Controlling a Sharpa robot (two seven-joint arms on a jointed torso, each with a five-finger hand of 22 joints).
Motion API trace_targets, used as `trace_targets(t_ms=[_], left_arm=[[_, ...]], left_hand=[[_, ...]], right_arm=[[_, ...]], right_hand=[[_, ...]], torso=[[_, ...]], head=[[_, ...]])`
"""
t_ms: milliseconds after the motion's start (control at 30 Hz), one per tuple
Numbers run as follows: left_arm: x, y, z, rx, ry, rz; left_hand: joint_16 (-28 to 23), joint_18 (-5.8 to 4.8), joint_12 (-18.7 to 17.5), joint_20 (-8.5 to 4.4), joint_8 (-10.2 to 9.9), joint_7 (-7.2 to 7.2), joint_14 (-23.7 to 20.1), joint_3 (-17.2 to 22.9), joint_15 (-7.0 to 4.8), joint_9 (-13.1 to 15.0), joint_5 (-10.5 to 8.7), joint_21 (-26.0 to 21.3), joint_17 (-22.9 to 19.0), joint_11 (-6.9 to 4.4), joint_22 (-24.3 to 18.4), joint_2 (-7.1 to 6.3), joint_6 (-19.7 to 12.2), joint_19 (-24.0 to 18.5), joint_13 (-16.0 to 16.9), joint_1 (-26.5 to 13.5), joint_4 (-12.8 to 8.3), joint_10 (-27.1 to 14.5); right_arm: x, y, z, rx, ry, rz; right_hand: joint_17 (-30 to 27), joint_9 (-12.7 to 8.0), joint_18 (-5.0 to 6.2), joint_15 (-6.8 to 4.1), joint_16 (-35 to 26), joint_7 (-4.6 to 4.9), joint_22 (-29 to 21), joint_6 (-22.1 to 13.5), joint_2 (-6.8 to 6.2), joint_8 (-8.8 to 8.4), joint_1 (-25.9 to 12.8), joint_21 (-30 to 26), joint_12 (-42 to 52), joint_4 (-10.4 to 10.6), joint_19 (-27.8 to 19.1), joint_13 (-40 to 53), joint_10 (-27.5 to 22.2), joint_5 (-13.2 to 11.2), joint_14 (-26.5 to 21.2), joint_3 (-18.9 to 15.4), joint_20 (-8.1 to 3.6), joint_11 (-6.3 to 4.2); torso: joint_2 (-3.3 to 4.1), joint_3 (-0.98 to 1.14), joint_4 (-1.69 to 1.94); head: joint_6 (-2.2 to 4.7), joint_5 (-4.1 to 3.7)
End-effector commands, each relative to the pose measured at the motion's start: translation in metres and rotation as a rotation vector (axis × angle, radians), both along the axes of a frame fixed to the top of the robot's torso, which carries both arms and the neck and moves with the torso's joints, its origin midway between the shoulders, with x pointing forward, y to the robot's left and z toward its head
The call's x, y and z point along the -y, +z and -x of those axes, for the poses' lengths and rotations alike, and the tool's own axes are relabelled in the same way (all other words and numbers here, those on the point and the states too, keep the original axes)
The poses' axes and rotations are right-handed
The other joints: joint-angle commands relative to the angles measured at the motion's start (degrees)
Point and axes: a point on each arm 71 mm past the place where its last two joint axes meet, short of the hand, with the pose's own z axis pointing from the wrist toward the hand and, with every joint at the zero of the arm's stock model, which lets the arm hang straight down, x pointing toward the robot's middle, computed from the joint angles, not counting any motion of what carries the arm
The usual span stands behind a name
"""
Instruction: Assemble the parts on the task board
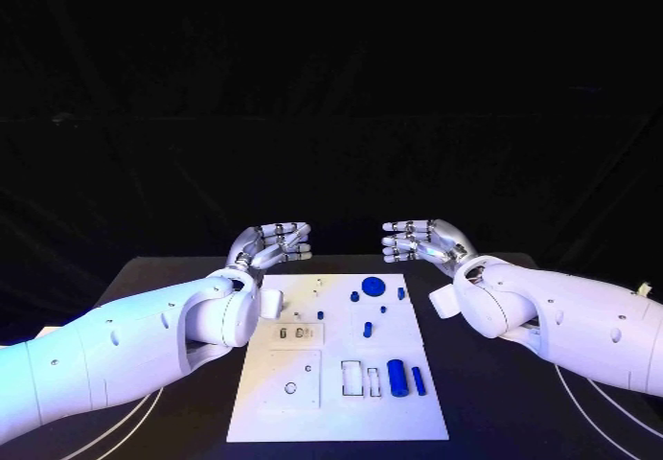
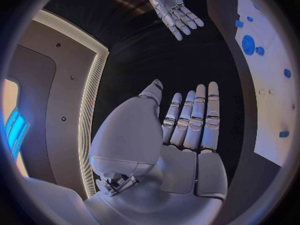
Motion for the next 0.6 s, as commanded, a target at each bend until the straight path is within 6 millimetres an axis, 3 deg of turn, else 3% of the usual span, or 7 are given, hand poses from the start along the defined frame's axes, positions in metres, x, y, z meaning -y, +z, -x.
trace_targets(t_ms=[33, 200, 333, 467, 600], left_arm=[[0.005, 0.005, 0.004, 0.028, -0.047, 0.035], [0.0, 0.009, 0.009, 0.025, -0.053, 0.039], [0.0, 0.015, 0.013, 0.018, -0.076, 0.053], [0.0, 0.022, 0.02, 0.01, -0.104, 0.067], [0.003, 0.028, 0.03, 0.002, -0.132, 0.08]], left_hand=[[1.2, 0.7, 0.3, -1.46, 0.6, 1.44, 4.5, -0.1, -1.49, -0.1, -0.13, 1.5, 1.2, -1.27, 0.4, 0.79, 3.2, 4.2, 0.1, 0.5, -0.8, 3.6], [2.5, 0.73, 0.3, -3.21, 0.9, 0.2, 9.8, -0.5, -3.28, -0.2, -0.17, 3.1, 3.6, -2.78, 0.8, 1.1, 6.4, 8.7, 0.4, 0.6, -1.2, 8.0], [2.9, 0.66, -0.1, -3.9, 0.6, -0.11, 11.6, -0.5, -3.87, -0.3, -0.15, 3.7, 4.9, -3.22, 1.0, 1.18, 7.3, 10.2, 0.5, 0.8, -1.4, 9.4], [2.8, 0.63, -0.4, -4.0, 0.5, -0.11, 11.7, -0.5, -3.93, -0.3, -0.15, 3.7, 5.3, -3.24, 0.9, 1.13, 7.4, 10.4, 0.4, 0.9, -1.5, 9.5], [2.8, 0.59, -1.0, -4.13, 0.0, 0.0, 12.2, -0.7, -3.99, -0.4, -0.16, 3.9, 5.9, -3.18, 1.0, 1.02, 7.3, 10.7, 0.4, 0.9, -1.6, 9.5]], right_arm=[[-0.005, 0.007, 0.002, 0.161, 0.029, 0.229], [-0.005, 0.016, 0.003, 0.235, 0.049, 0.313], [-0.006, 0.022, 0.002, 0.273, 0.071, 0.376], [-0.008, 0.026, 0.001, 0.306, 0.096, 0.502], [-0.012, 0.028, 0.0, 0.358, 0.125, 0.714]], right_hand=[[0.1, 0.3, 1.62, -2.43, -0.1, 1.45, -0.2, 10.3, -0.97, -0.04, 0.3, 1.7, -0.5, -4.0, 7.7, 0.1, 8.9, -0.9, 9.9, 4.3, -1.98, -1.76], [0.3, 0.3, 1.62, -3.19, -0.6, 1.27, -0.2, 11.6, -1.7, -0.44, -1.0, 2.5, -0.9, -5.1, 10.3, 0.2, 10.6, -1.1, 12.6, 6.6, -3.0, -2.29], [0.7, 0.3, 1.65, -4.29, 0.2, 0.9, 0.5, 12.3, -2.46, -0.45, -1.2, 4.2, -0.9, -5.6, 13.5, 0.2, 12.2, -1.7, 16.2, 7.8, -4.41, -2.95], [1.8, 0.4, 1.61, -6.14, 2.3, 0.11, 2.1, 13.7, -3.81, -0.21, -0.5, 7.8, -0.6, -5.7, 18.4, 0.4, 14.8, -2.7, 21.5, 8.0, -6.58, -4.09], [3.3, 0.5, 1.57, -8.18, 5.4, -0.85, 4.7, 14.9, -5.82, -0.13, 0.6, 13.0, -0.5, -5.5, 24.0, 0.5, 16.6, -3.8, 27.7, 7.3, -8.83, -5.32]], torso=[[1.0, -0.01, 0.08], [2.08, -0.11, 0.44], [3.13, -0.27, 0.72], [4.28, -0.51, 1.09], [5.27, -0.59, 1.47]], head=[[0.13, -0.15], [0.16, -0.46], [0.59, -0.66], [1.02, -1.23], [1.27, -1.68]])
